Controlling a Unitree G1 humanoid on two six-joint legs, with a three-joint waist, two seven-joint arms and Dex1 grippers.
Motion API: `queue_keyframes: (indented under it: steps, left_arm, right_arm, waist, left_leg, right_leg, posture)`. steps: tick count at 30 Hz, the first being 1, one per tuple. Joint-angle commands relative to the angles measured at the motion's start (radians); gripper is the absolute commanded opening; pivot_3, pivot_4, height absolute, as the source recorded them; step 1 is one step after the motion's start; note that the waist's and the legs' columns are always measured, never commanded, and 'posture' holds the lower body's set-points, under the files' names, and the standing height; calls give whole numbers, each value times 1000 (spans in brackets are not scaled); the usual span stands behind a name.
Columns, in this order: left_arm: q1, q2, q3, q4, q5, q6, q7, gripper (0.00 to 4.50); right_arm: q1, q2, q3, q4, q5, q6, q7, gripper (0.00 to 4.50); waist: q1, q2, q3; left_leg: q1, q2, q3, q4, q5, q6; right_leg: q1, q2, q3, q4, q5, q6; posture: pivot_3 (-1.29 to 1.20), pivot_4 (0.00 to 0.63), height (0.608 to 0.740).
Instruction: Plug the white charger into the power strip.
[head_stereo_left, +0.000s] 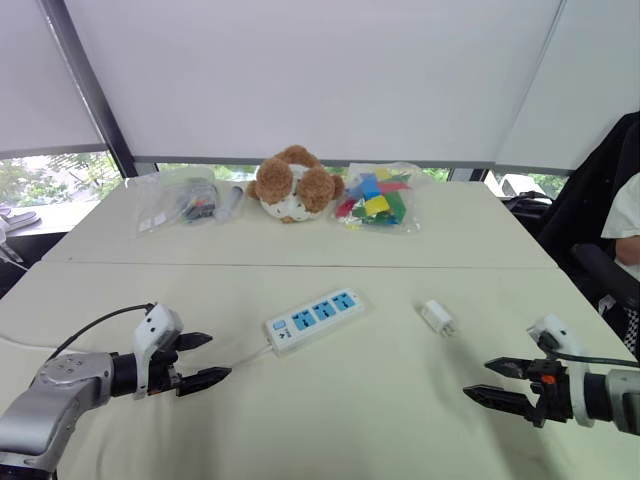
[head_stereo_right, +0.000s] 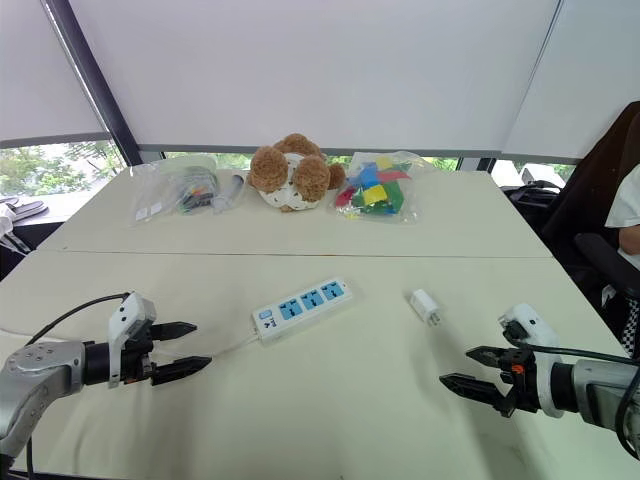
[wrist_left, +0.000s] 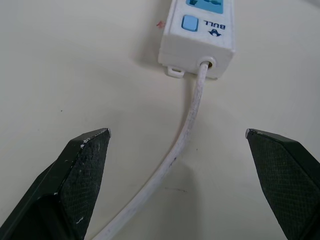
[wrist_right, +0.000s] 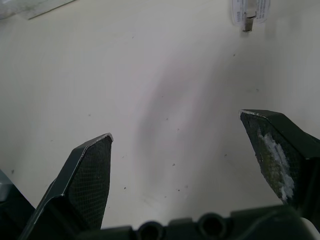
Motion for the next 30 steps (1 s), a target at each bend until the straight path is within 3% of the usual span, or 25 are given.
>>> queue_keyframes:
  steps: [1, 16, 22, 30]
  left_arm:
    - [-14, 2, 10, -10, 5, -21, 1, 4496]
    - [-88, -7, -22, 60, 39, -102, -69, 4496]
    - [-233, -92, -161, 148, 98, -220, -163, 4496]
    - [-397, -268, -251, 475, 238, -484, -118, 4496]
  right_arm:
    - [-14, -5, -4, -8, -9, -16, 4, 4458]
    - [-67, -25, 53, 44, -64, -73, 53, 4458]
    - [-230, 6, 102, -2, 23, 0, 51, 4458]
    - [-292, 62, 132, -84, 70, 54, -25, 4458]
  waist:
    - [0, 0, 0]
    - [0, 0, 0]
    - [1, 0, 0]
    - [3, 0, 0]
  left_leg:
    - [0, 0, 0, 0, 0, 0]
    - [0, 0, 0, 1, 0, 0]
    - [0, 0, 0, 4, 0, 0]
    - [-1, 0, -1, 4, 0, 0]
  right_leg:
    - [0, 0, 0, 0, 0, 0]
    - [0, 0, 0, 1, 0, 0]
    - [2, 0, 0, 1, 1, 1]
    - [1, 1, 0, 2, 3, 5]
  posture:
    - [0, 150, 739]
    - [0, 150, 739]
    - [0, 150, 739]
    - [0, 150, 739]
